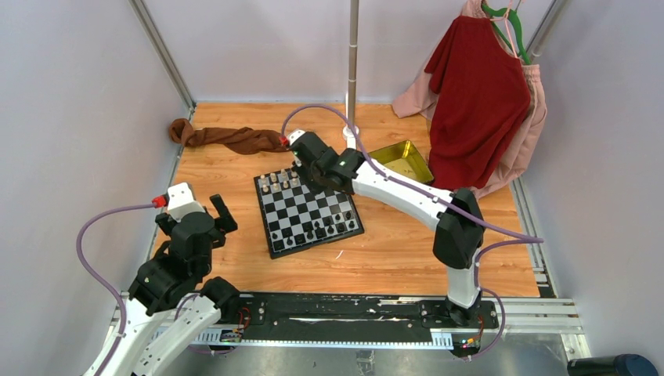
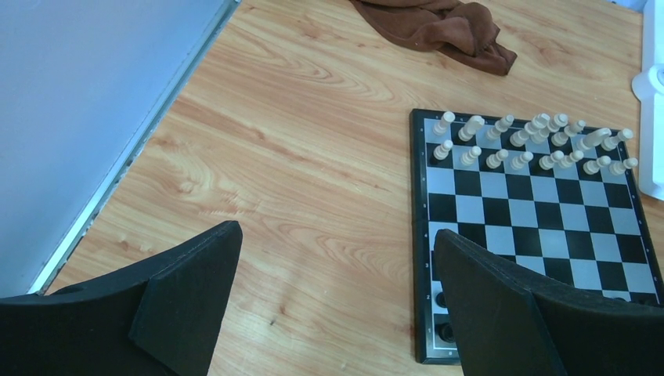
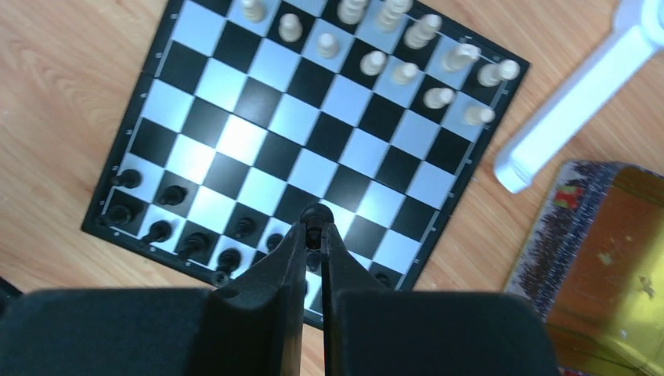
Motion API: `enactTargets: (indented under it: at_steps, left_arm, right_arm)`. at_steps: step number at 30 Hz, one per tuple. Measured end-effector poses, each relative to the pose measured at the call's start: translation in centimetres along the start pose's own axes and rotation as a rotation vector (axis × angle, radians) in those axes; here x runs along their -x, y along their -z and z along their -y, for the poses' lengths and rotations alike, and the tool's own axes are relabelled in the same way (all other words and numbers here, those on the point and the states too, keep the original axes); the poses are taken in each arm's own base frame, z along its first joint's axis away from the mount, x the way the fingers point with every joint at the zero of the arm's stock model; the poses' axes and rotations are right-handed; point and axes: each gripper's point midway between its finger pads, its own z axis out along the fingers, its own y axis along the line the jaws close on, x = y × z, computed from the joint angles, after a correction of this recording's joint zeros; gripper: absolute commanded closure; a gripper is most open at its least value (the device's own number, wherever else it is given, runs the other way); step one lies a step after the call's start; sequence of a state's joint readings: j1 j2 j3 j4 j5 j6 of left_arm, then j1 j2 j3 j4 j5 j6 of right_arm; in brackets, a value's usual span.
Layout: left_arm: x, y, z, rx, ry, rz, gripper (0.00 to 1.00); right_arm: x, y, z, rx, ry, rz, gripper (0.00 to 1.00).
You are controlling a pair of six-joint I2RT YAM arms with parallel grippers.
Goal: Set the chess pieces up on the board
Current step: Place the chess piece on the chessboard.
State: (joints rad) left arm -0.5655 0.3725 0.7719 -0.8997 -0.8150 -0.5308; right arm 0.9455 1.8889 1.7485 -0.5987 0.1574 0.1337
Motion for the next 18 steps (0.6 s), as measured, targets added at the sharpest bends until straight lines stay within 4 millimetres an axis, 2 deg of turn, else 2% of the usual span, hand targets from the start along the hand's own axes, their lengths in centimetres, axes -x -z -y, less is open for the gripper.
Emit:
enactTargets:
  at_steps: [4,10,18]
  left_arm:
    - [0.1,0.1,0.0,-0.002,0.004,0.003,0.00]
    - [0.1,0.1,-0.1,-0.005,0.008,0.006,0.00]
    - [0.1,0.2,0.0,-0.010,0.012,0.008,0.00]
  right_arm:
    - [-0.3,-0.7,-2.9,0.037,0.042,-0.011,1.00]
    - [-2.8,-2.3,-7.0,0.091,0.111,-0.080,1.00]
    - [-4.7,-2.8,-9.7,0.136,0.153,-0.127,1.00]
